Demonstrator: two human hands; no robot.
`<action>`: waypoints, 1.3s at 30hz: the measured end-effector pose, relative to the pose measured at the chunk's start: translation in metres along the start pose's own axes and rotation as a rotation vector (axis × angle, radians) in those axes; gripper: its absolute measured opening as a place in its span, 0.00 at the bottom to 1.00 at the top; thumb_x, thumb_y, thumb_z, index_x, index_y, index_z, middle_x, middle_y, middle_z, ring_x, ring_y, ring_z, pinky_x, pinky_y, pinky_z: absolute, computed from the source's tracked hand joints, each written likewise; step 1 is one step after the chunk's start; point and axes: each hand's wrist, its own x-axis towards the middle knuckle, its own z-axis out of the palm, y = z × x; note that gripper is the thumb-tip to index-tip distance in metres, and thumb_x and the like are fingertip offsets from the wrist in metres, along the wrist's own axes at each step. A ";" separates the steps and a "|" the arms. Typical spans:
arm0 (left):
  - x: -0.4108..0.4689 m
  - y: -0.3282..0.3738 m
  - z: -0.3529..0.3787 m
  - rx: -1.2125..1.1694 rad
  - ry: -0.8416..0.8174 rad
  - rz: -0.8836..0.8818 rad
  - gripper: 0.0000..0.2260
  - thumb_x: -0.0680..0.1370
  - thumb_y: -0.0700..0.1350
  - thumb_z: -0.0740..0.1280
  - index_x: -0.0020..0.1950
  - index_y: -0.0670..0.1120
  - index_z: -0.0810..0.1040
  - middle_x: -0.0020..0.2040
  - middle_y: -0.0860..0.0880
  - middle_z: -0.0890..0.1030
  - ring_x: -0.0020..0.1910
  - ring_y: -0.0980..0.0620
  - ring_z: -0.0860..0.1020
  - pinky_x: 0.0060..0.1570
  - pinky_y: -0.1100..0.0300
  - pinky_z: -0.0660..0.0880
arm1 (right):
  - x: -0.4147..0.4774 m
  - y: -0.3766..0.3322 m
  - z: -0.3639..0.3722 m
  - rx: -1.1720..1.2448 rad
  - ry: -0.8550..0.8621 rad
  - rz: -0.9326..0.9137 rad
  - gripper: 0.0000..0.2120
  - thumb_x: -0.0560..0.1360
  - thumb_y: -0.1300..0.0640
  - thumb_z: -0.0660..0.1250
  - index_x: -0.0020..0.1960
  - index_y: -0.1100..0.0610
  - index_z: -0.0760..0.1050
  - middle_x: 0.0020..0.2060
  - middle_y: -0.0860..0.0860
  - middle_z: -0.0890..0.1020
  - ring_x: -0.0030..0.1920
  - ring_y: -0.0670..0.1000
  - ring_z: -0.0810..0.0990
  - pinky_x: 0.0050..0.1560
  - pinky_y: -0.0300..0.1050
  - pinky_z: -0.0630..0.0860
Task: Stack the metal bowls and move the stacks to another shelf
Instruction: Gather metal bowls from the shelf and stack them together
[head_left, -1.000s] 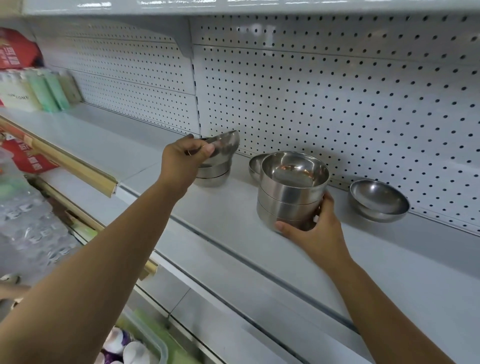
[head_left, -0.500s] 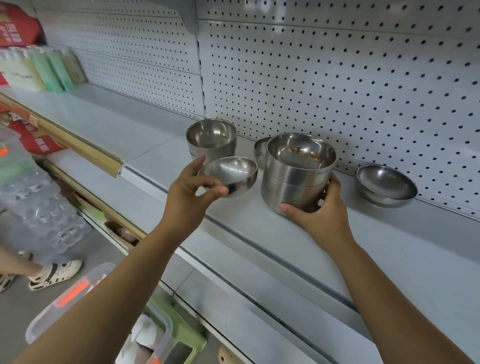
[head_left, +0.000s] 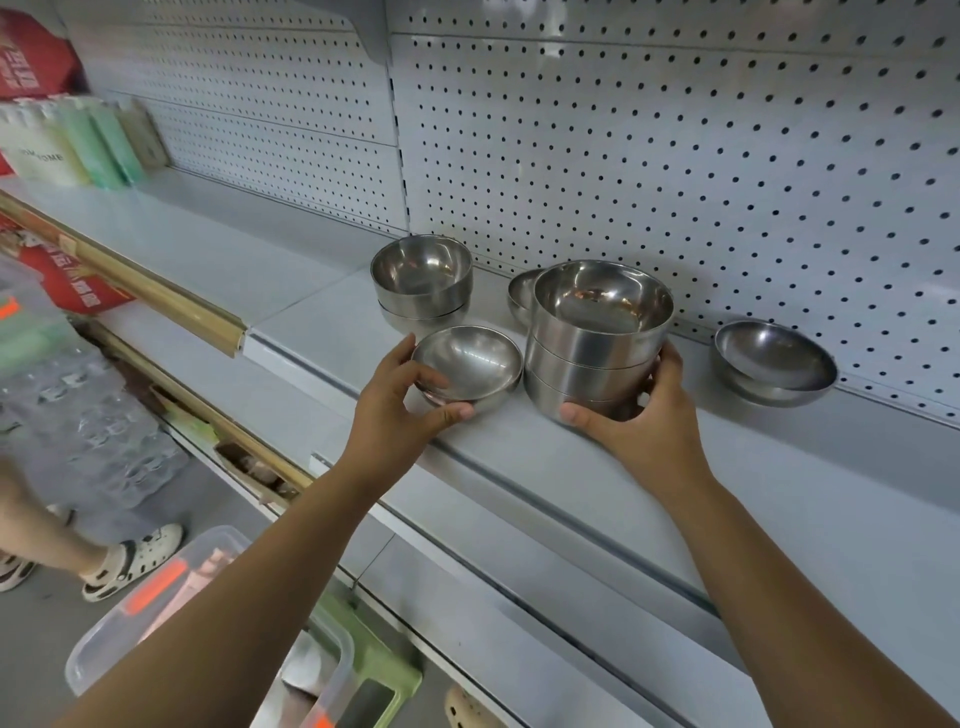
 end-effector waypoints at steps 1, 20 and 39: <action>0.000 0.000 -0.001 -0.009 -0.011 -0.013 0.22 0.61 0.64 0.78 0.51 0.59 0.80 0.79 0.56 0.66 0.77 0.54 0.67 0.75 0.48 0.68 | 0.000 0.000 0.000 0.000 0.001 0.002 0.58 0.60 0.43 0.85 0.80 0.44 0.54 0.59 0.27 0.68 0.54 0.23 0.71 0.49 0.20 0.71; 0.103 0.021 -0.030 0.280 0.187 -0.009 0.27 0.76 0.56 0.74 0.71 0.49 0.71 0.62 0.49 0.78 0.58 0.53 0.74 0.57 0.60 0.67 | -0.001 -0.002 0.001 0.036 -0.002 0.026 0.58 0.58 0.45 0.87 0.79 0.42 0.56 0.62 0.32 0.73 0.60 0.34 0.76 0.60 0.36 0.76; 0.096 0.022 -0.025 0.172 0.306 -0.073 0.25 0.70 0.57 0.79 0.62 0.46 0.80 0.53 0.51 0.81 0.50 0.52 0.77 0.45 0.67 0.69 | -0.001 -0.004 0.000 0.035 -0.001 0.017 0.56 0.61 0.49 0.87 0.79 0.44 0.56 0.58 0.30 0.72 0.53 0.19 0.71 0.47 0.20 0.72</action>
